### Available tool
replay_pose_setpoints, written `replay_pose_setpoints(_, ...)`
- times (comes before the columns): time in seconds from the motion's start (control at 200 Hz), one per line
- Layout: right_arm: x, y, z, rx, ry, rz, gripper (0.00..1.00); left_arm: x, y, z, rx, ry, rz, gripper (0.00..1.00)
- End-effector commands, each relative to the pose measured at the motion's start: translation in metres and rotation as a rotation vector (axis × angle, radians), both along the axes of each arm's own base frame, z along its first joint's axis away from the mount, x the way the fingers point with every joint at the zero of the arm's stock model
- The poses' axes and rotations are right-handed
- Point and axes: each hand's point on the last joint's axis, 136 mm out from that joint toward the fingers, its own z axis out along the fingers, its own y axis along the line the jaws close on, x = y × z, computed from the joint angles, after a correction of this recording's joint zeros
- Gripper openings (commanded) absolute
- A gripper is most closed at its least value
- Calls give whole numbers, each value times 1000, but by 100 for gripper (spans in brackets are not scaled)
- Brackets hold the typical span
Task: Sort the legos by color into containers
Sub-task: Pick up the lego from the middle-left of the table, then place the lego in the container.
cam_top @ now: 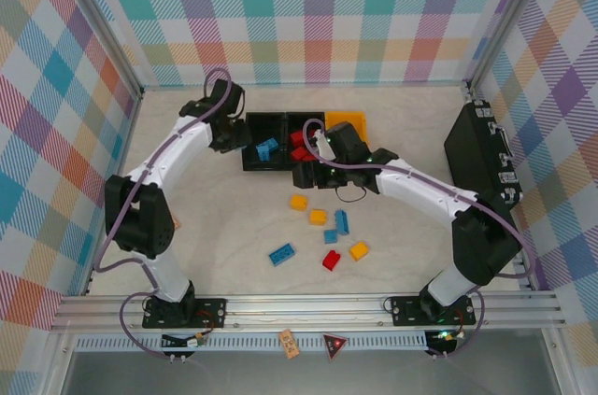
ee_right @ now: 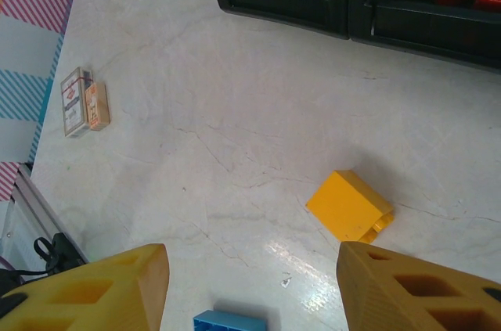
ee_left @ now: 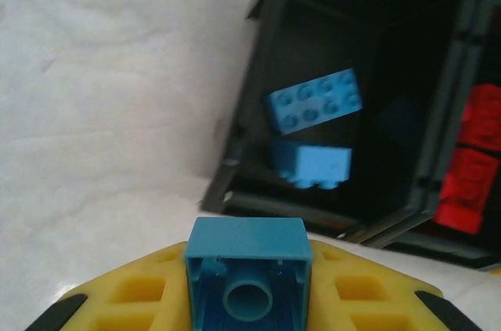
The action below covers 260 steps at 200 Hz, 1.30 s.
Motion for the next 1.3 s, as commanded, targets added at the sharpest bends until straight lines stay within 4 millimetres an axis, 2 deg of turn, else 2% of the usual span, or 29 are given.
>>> replay_pose_setpoints(0.0,2,-9,13,-6,-20,-31,59,4,-15,-11,5,58,-45,29)
replay_pose_setpoints(0.235,1,-20,16,-18,-22,-60,59,37,-35,-25,-7,72,-62,29)
replay_pose_setpoints(0.51,2,-28,17,-31,-28,-88,59,76,-45,-40,15,71,-67,29)
replay_pose_setpoints(0.695,8,-31,19,-38,-38,-106,59,95,-50,-50,18,67,-64,29)
replay_pose_setpoints(0.875,17,-31,22,-43,-50,-124,59,104,-56,-63,5,81,-61,31)
replay_pose_setpoints(1.03,18,-30,20,-40,-41,-125,59,108,-57,-72,13,91,-56,33)
replay_pose_setpoints(1.2,17,-32,17,-45,-35,-130,59,108,-59,-73,3,98,-54,46)
replay_pose_setpoints(1.295,16,-32,16,-45,-32,-131,59,108,-61,-67,-10,89,-54,49)
